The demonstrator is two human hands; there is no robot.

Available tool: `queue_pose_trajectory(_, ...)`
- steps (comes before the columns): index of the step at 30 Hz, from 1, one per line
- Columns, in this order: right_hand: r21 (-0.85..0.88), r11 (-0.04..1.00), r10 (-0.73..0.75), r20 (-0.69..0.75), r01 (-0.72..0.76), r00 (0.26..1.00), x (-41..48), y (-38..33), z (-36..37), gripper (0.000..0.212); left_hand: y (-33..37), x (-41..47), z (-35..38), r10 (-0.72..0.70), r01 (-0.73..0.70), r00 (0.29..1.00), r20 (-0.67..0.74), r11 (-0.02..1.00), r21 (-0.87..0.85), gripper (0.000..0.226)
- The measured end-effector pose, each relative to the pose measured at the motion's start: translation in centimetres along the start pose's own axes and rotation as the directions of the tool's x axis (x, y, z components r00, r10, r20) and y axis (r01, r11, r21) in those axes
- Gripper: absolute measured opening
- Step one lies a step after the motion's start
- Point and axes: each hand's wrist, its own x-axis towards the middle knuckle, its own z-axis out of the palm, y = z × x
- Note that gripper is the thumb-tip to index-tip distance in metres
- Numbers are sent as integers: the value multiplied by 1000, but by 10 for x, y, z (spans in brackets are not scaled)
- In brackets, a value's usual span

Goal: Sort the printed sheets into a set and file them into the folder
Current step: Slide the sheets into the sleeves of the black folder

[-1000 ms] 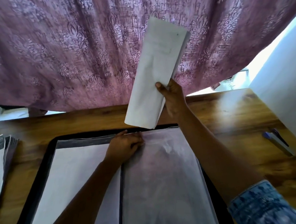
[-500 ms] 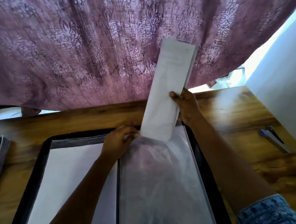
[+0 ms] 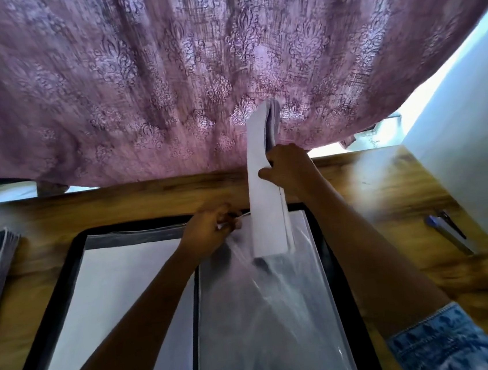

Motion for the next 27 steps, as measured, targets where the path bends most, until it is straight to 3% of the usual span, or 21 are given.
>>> queue_pose_trajectory(4, -242, 968, -67, 31, 72, 997, 1, -21, 0, 39, 2, 3, 4, -39, 39, 999, -15, 999, -1, 19)
queue_pose_trajectory(8, -289, 949, -96, 120, 127, 988, 2, -35, 6, 52, 12, 8, 5, -179, 146, 979, -97, 948, -282, 13)
queue_pose_trajectory(10, -226, 970, -61, 147, 94, 987, 0, -35, 6, 60, 23, 20, -3, -369, 268, 927, -62, 770, -579, 22)
queue_pose_trajectory(11, -223, 972, -41, 149, 74, 988, -1, -33, 7, 62, 25, 28, -9, -428, 322, 903, 15, 655, -684, 27)
queue_pose_trajectory(12, -233, 970, -28, 156, 64, 987, -2, -32, 8, 64, 23, 35, -14, -430, 345, 900, 68, 611, -712, 34)
queue_pose_trajectory(15, -160, 986, 6, 269, 39, 963, -4, -24, 6, 60, 14, 42, -23, -334, 334, 936, 109, 751, -569, 60)
queue_pose_trajectory(18, 15, 999, -54, 371, 53, 927, -1, -3, 2, 29, 0, 43, -27, -269, 305, 951, 150, 890, -339, 59)
queue_pose_trajectory(21, 310, 948, -45, 371, -78, 927, -3, 32, 12, 22, -21, 35, -31, -154, 171, 971, 181, 982, -85, 65)
queue_pose_trajectory(22, 439, 882, -19, 395, -171, 918, -7, 43, 17, 20, -32, 31, -32, -158, 148, 971, 177, 986, 71, 77)
queue_pose_trajectory(24, 562, 747, 54, 480, -355, 876, -19, 54, 27, 19, -53, 24, -33, -242, 153, 954, 179, 902, 404, 92)
queue_pose_trajectory(26, 579, 705, 112, 479, -410, 871, -25, 64, 44, 17, -57, 17, -36, -247, 156, 961, 125, 856, 493, 83)
queue_pose_trajectory(27, 577, 720, 150, 413, -386, 898, -26, 66, 50, 16, -55, 14, -36, -156, 119, 987, 44, 881, 458, 73)
